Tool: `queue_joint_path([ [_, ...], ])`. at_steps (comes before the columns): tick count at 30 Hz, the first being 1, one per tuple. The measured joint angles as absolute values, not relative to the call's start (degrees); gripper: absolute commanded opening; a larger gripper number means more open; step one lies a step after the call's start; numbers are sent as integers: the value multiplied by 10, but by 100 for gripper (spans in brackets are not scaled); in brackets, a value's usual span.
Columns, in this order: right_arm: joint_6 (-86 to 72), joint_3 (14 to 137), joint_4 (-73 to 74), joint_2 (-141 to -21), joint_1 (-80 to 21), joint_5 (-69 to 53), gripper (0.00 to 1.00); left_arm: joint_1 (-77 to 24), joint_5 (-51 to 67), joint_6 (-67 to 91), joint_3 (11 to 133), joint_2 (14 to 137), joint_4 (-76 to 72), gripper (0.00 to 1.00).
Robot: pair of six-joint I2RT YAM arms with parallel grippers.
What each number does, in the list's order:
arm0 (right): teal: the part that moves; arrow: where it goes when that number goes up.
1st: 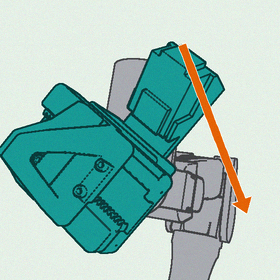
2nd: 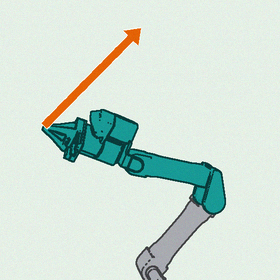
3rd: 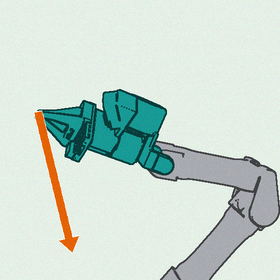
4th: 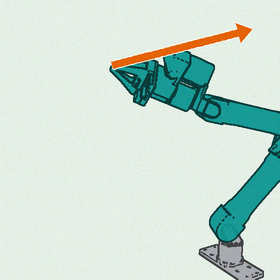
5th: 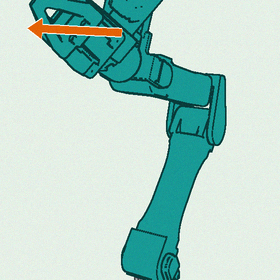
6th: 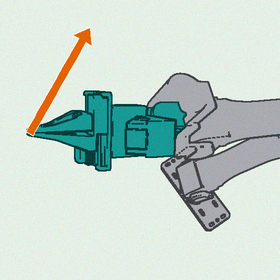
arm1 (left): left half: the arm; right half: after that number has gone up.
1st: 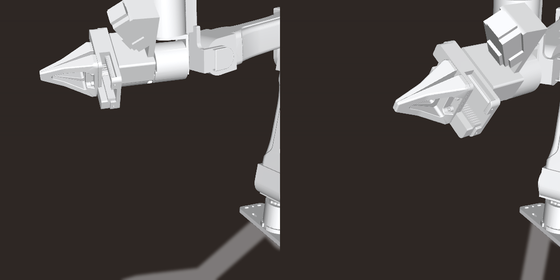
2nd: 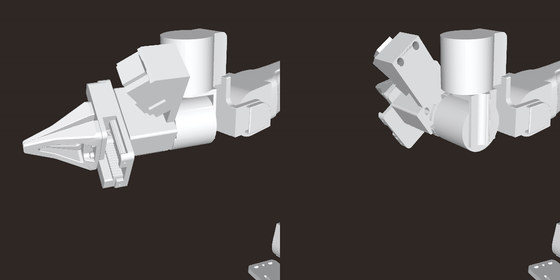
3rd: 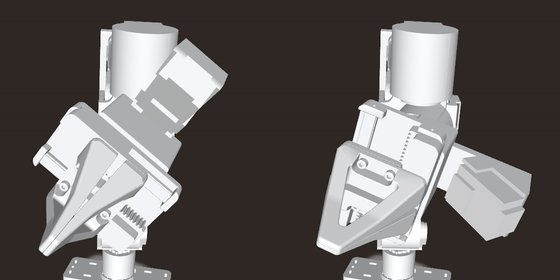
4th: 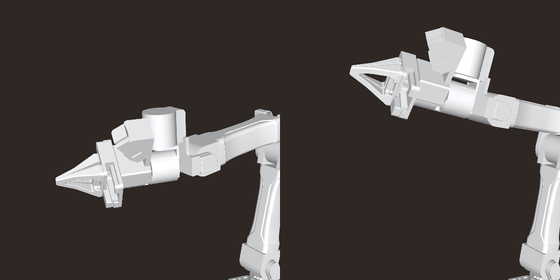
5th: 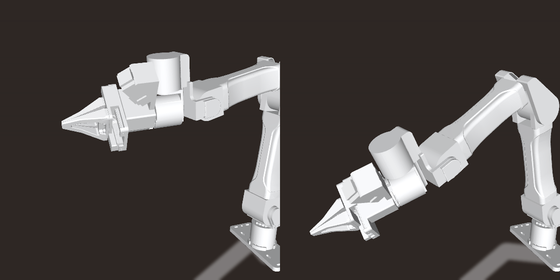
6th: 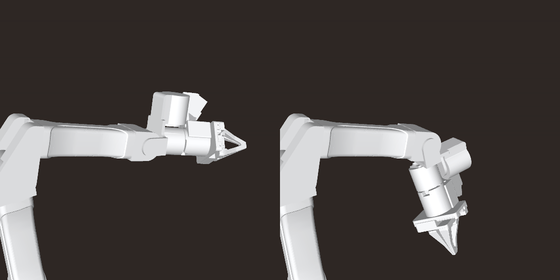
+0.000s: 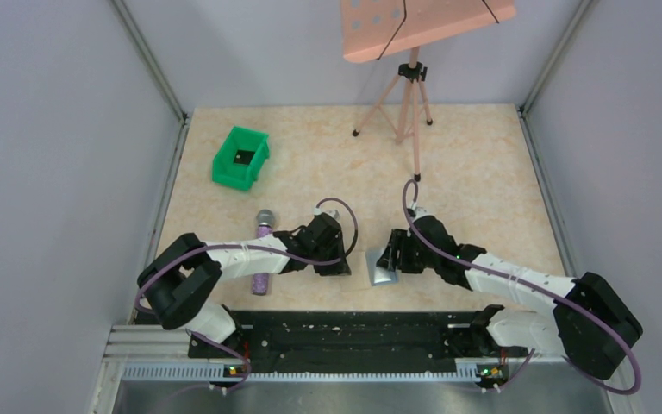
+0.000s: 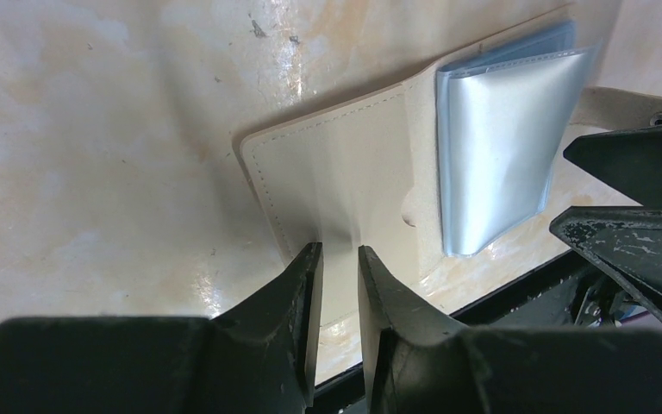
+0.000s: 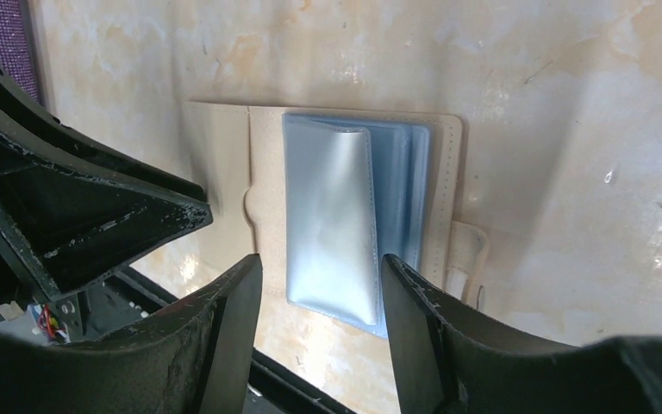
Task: Take the credit cards out of the card holder
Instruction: Open the card holder at the center of the board.
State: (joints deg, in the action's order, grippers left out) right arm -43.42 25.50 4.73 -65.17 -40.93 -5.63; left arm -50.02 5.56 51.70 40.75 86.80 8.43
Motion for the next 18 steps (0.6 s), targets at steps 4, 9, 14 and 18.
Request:
queue_joint_path([
  [4, -429, 255, 54, -650, -405, -56, 54, -501, 55, 517, 408, 868, 84, 27],
  [9, -424, 255, 55, -656, -404, -60, 52, -502, 53, 517, 408, 868, 83, 27],
  [14, -424, 255, 46, -665, -404, -79, 50, -503, 53, 517, 408, 868, 82, 28],
  [18, -426, 255, 30, -665, -403, -98, 48, -505, 53, 517, 408, 868, 81, 28],
])
